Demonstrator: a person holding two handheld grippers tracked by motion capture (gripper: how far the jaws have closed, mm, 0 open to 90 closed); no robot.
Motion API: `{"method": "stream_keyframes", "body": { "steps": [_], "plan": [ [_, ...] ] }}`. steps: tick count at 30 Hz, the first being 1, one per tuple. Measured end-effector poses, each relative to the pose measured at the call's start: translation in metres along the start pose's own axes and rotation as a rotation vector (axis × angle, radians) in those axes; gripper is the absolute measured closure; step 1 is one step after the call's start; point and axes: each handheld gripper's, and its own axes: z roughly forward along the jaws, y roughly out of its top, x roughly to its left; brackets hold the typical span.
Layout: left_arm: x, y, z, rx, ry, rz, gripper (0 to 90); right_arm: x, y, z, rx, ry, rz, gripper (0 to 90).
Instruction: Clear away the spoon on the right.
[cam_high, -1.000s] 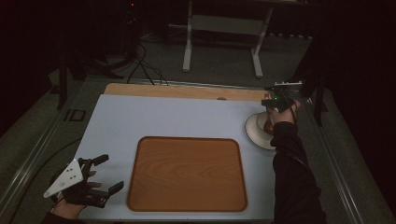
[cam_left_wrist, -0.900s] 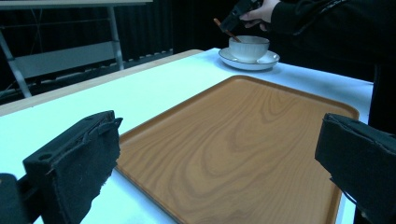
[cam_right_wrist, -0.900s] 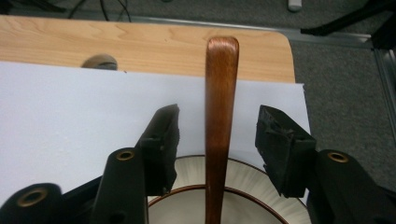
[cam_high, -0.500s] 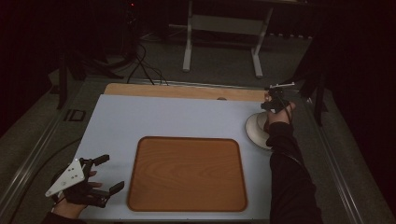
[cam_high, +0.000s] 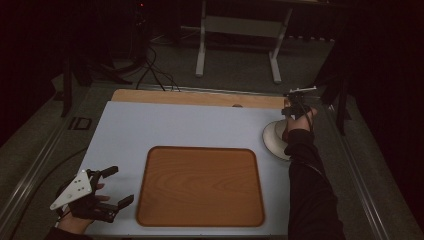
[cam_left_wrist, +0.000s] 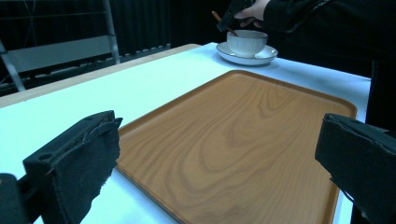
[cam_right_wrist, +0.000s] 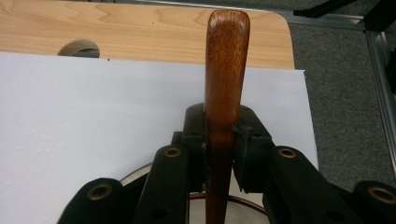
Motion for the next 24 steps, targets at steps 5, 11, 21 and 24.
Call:
{"method": "stream_keyframes", "body": {
  "steps": [5,11,21,24],
  "plan": [
    [0.0,0.0,0.0,-0.001,0.0,0.003,0.0,0.001,0.002,-0.002,0.01,0.001,-0.008,77.3],
    [0.0,0.0,0.0,0.0,-0.001,0.002,0.0,-0.001,0.003,-0.008,-0.006,0.021,0.006,77.5],
    [0.0,0.0,0.0,0.001,-0.001,0.005,0.0,-0.004,0.006,-0.031,-0.056,0.048,0.009,77.6],
    [0.0,0.0,0.0,0.001,-0.001,0.006,0.0,-0.002,0.006,-0.038,-0.071,0.057,0.004,77.6]
  ]
}}
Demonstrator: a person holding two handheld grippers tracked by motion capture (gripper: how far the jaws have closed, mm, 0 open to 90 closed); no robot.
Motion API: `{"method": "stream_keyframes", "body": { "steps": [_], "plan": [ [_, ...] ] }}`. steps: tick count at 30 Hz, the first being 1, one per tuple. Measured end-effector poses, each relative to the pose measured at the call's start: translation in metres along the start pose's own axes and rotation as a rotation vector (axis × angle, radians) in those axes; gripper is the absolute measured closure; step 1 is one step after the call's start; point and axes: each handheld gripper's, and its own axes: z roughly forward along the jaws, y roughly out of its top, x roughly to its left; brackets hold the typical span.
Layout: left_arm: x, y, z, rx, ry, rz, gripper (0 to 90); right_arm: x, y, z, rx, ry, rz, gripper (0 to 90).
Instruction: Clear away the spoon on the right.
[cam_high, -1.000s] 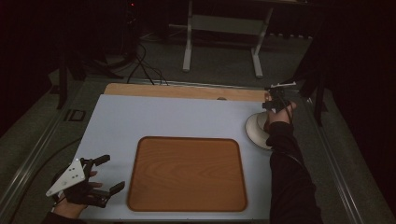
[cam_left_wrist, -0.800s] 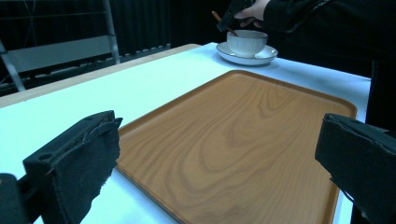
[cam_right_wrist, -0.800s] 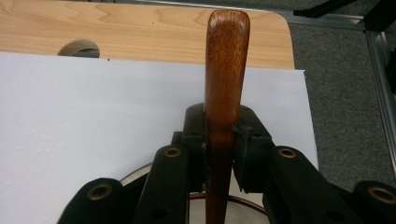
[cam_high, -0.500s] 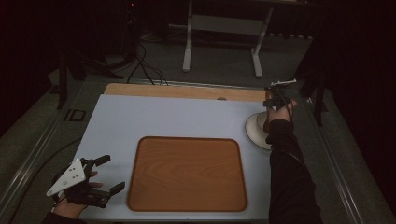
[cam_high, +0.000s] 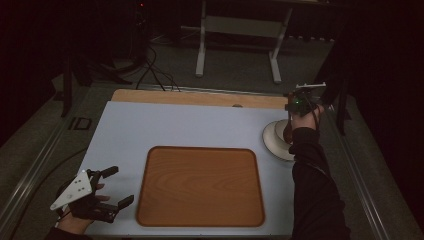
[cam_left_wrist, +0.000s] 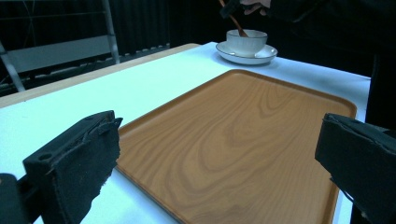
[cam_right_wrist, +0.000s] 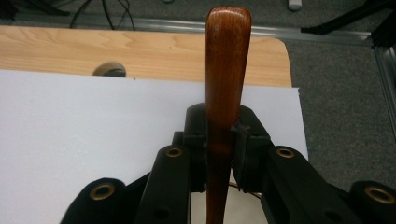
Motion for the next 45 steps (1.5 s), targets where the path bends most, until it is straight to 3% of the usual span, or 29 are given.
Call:
{"method": "stream_keyframes", "body": {
  "steps": [17,34,45],
  "plan": [
    [0.0,0.0,0.0,-0.001,0.0,0.0,0.0,0.0,0.006,-0.031,-0.053,0.027,-0.001,77.7],
    [-0.001,0.002,-0.001,-0.01,-0.003,0.002,0.0,0.008,0.008,-0.078,-0.099,0.051,-0.017,77.6],
    [-0.002,0.002,-0.001,-0.014,0.0,0.005,0.0,0.03,-0.003,-0.112,-0.118,0.083,-0.047,77.6]
  ]
}}
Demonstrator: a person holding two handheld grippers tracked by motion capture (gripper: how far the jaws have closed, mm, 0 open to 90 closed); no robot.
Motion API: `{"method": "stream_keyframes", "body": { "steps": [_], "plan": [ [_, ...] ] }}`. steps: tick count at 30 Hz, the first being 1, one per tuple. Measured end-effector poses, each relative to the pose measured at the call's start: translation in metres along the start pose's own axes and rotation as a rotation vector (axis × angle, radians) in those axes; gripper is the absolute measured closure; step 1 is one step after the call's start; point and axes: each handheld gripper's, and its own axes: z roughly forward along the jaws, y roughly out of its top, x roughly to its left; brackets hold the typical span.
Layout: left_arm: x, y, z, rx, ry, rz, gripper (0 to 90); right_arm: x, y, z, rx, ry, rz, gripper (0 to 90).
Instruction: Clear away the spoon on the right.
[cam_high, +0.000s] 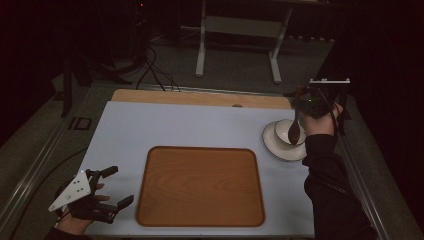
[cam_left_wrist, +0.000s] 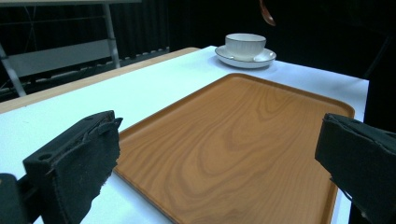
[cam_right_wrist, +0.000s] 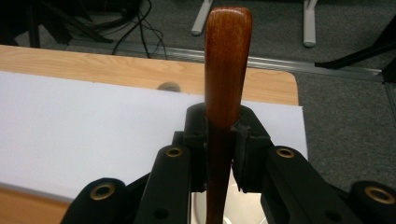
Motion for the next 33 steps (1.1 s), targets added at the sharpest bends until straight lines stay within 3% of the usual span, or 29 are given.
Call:
{"method": "stream_keyframes", "body": {
  "steps": [14,33],
  "plan": [
    [0.0,0.0,-0.001,0.002,0.001,0.002,0.0,0.025,-0.023,-0.015,0.008,0.043,0.01,77.6],
    [-0.001,0.0,-0.002,-0.005,0.001,0.001,0.0,0.07,-0.056,-0.027,0.037,0.122,-0.011,77.6]
  ]
}}
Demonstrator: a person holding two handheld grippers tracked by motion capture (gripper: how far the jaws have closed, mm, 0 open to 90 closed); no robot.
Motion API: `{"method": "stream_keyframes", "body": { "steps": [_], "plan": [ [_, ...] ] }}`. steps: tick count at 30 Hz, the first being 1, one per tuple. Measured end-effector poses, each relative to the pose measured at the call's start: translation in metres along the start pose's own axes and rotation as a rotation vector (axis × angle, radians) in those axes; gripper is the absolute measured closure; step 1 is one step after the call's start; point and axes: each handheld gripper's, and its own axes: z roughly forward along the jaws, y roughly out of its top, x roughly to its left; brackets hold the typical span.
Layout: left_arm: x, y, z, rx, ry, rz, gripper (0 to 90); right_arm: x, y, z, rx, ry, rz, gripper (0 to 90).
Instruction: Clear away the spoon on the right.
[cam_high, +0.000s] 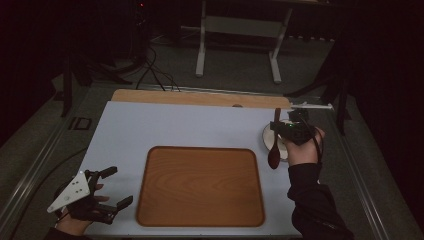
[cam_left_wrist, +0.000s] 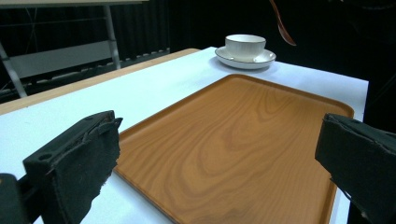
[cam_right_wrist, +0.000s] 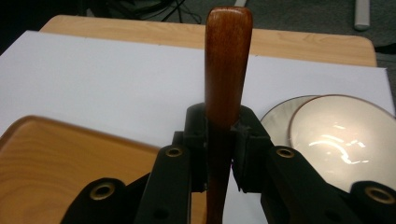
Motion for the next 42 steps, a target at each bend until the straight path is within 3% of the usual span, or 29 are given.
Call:
{"method": "stream_keyframes", "body": {
  "steps": [11,21,34,39,42],
  "plan": [
    [0.0,0.0,0.0,-0.001,0.001,0.002,0.0,0.022,-0.022,0.001,0.011,0.047,0.013,77.6],
    [0.0,0.0,-0.001,-0.002,0.001,0.002,0.0,0.043,-0.043,0.013,0.059,0.091,0.019,77.6],
    [-0.001,0.0,-0.001,-0.005,0.002,0.002,0.0,0.065,-0.063,0.025,0.113,0.11,0.03,77.6],
    [0.0,0.0,-0.001,-0.005,0.001,0.002,0.0,0.069,-0.078,0.031,0.136,0.123,0.069,77.5],
    [-0.001,0.0,-0.001,-0.004,0.001,0.003,0.0,0.073,-0.087,0.036,0.157,0.118,0.069,77.6]
  ]
}}
